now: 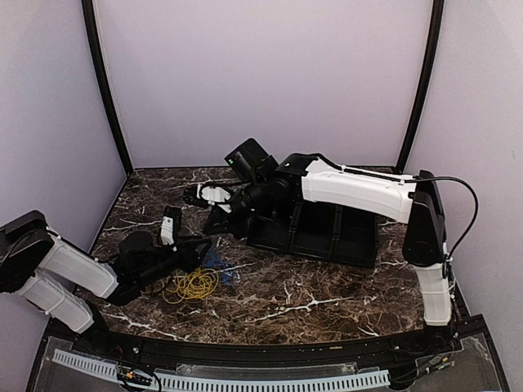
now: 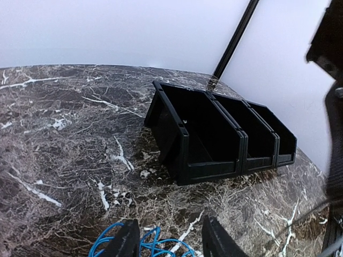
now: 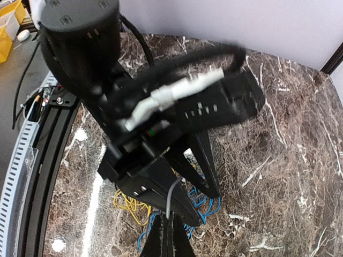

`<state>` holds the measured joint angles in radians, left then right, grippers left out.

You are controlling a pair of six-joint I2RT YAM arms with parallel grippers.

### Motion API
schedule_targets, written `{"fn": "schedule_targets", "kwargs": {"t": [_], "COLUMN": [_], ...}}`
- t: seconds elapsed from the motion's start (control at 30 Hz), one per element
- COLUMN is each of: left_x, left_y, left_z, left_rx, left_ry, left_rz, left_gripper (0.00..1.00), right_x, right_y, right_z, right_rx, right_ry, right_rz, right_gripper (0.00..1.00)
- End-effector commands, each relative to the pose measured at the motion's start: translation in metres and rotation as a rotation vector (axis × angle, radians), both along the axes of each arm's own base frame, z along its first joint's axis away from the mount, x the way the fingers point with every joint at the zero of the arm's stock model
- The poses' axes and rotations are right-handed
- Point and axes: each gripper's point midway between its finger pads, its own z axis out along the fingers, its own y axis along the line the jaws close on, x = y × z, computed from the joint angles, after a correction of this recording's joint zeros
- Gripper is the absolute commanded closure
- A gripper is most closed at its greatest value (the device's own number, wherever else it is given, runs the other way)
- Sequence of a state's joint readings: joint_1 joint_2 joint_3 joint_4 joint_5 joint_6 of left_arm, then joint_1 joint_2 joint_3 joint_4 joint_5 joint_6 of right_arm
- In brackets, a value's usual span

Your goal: Untangle the cables

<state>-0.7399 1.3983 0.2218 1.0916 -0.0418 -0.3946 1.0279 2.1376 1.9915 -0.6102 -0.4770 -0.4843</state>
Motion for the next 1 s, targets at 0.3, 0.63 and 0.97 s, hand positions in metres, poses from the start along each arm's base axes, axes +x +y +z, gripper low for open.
{"fn": "schedule_targets", "kwargs": {"t": [0.3, 0.63, 0.97], "left_x": [0.025, 0.018, 0.009], "left_y": [-0.009, 0.011, 0.007], "left_z": [-0.045, -0.084, -0.078], "left_rx": [-0.004, 0.045, 0.017], "left_ry": [0.107, 0.218, 0.22], "left_rz": [0.085, 0.166, 0.114], "left_gripper": [0.71, 0.83, 0.79], "right_x": [-0.031, 0.017, 0.063], "right_y": [-0.036, -0.103, -0.18], "right_z": [0.167, 0.257, 0.274], "right_rx": [0.272, 0.41, 0.422], "right_ry": [-0.148, -0.292, -0.349], "right_rz": [0.073, -0.078, -0.262], "right_gripper": [1.0, 1.0, 1.0]}}
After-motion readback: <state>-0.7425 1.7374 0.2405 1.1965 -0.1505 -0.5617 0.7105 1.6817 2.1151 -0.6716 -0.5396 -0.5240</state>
